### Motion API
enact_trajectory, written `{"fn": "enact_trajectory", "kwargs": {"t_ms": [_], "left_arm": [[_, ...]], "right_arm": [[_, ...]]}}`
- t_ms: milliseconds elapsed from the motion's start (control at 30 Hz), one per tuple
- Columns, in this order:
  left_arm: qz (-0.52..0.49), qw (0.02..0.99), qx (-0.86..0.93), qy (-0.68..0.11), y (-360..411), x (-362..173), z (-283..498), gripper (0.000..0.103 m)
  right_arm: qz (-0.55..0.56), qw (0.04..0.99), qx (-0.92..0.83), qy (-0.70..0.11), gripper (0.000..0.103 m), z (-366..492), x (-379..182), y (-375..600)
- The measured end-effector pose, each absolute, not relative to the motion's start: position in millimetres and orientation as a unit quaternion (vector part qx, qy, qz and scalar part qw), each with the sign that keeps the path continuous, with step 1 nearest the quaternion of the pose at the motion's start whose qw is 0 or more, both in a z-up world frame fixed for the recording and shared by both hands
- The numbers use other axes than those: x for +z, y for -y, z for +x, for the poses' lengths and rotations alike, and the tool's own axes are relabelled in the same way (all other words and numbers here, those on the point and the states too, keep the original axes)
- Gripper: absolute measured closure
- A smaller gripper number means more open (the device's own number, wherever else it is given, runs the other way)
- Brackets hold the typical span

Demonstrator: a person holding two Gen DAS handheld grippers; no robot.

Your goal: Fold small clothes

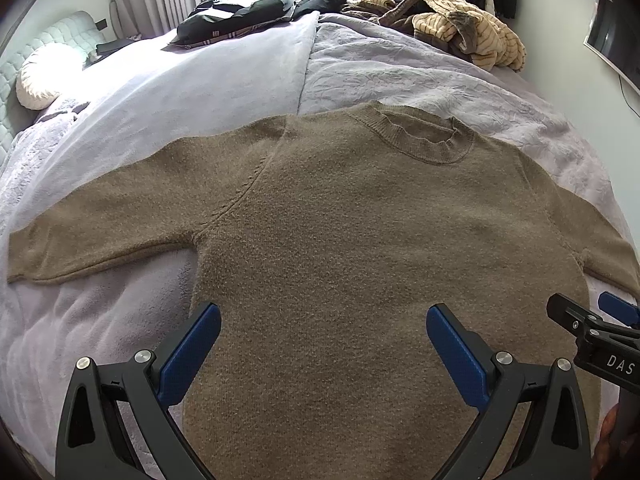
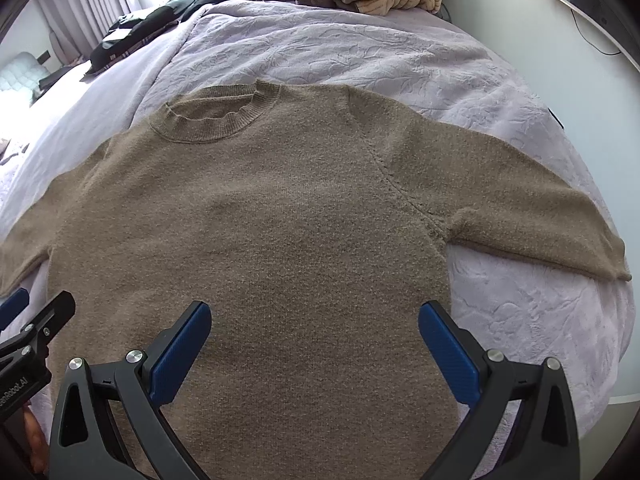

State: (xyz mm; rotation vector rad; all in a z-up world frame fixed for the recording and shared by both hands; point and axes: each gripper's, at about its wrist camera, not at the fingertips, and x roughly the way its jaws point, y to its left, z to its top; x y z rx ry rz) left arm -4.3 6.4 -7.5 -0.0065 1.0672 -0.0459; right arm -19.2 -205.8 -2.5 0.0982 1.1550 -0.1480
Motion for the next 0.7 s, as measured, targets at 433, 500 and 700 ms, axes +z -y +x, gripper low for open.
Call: {"fn": "enact_trajectory", "kwargs": {"t_ms": [433, 500, 700], "left_arm": [[-0.025, 0.861, -0.021, -0.507, -25, -14, 1, 0.0], [-0.026, 0.862, -0.02, -0.506, -26, -15, 2, 0.0], [-0.035, 0.866, -0.041, -0.497, -29, -13, 1, 0.0]], "right_arm": [[0.049, 0.833, -0.064, -0.547, 0.0, -15, -7, 196], [0.049, 0.833, -0.064, -0.547, 0.0, -15, -7, 195], [0.057, 0.837, -0.053, -0.541, 0.0, -16, -5, 192]]}}
